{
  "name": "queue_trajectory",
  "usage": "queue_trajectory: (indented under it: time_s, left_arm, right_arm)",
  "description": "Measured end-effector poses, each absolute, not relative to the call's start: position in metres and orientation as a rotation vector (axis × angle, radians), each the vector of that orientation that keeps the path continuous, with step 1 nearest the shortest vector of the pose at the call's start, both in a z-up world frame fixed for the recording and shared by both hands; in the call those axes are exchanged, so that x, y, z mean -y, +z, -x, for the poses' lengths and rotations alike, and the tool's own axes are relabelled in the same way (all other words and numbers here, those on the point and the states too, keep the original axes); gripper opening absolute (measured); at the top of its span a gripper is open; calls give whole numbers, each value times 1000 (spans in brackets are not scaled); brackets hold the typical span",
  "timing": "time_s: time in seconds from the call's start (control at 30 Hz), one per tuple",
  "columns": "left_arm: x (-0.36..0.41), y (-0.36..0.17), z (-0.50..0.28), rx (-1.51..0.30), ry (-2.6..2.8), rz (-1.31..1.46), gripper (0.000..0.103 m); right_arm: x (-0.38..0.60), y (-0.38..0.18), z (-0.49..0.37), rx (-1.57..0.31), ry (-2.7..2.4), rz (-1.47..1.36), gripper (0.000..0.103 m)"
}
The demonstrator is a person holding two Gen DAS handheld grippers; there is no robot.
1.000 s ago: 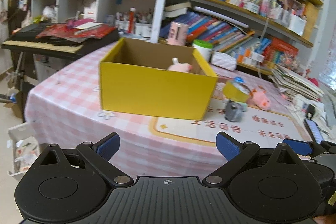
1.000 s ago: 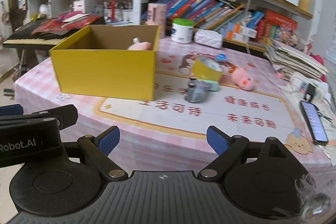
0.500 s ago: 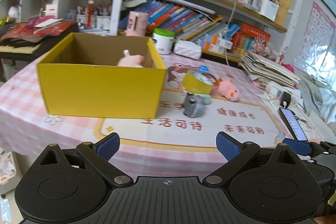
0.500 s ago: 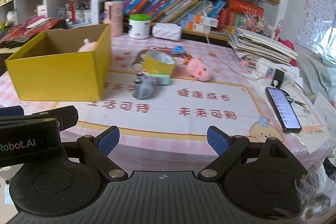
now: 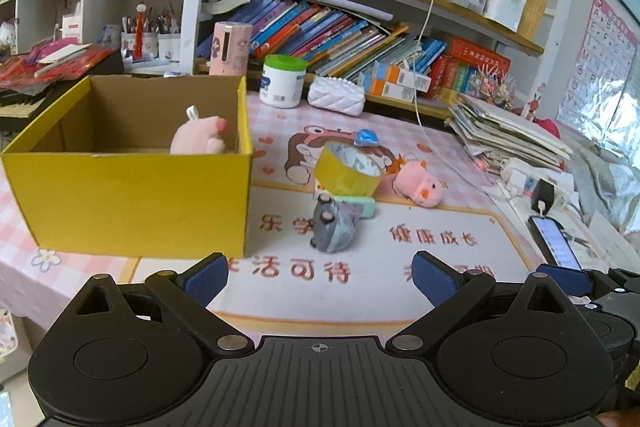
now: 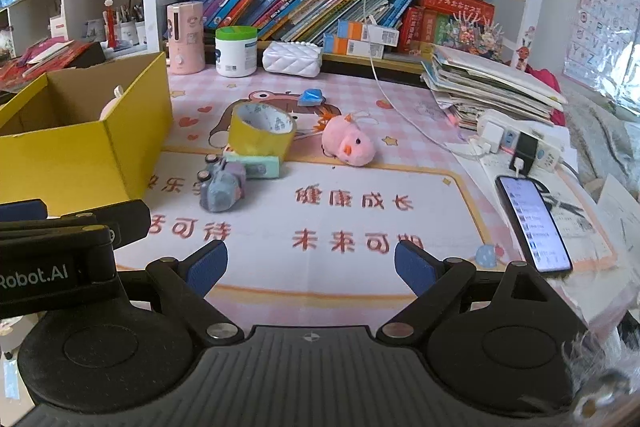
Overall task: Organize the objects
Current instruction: 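Grasp the grey toy truck with the left tool while the right tool approaches the pink chick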
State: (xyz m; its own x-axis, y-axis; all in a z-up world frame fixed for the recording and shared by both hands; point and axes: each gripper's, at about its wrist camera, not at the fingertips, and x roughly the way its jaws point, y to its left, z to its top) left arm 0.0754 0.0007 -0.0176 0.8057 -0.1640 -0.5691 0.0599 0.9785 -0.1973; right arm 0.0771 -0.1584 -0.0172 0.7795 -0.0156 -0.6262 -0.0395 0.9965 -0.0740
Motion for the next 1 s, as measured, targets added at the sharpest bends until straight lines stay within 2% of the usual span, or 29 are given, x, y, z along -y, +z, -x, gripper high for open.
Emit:
queue_trajectory:
  time_s: [0.63,1.0]
  left_arm:
    - [59,-24,-157,-640,9,173,98]
    - [87,-48,-197,-734,73,94,87]
  right_arm:
    - [230,-30,-192,-738,57,111,91]
    - [273,-37,-238,-726,-5,62,91]
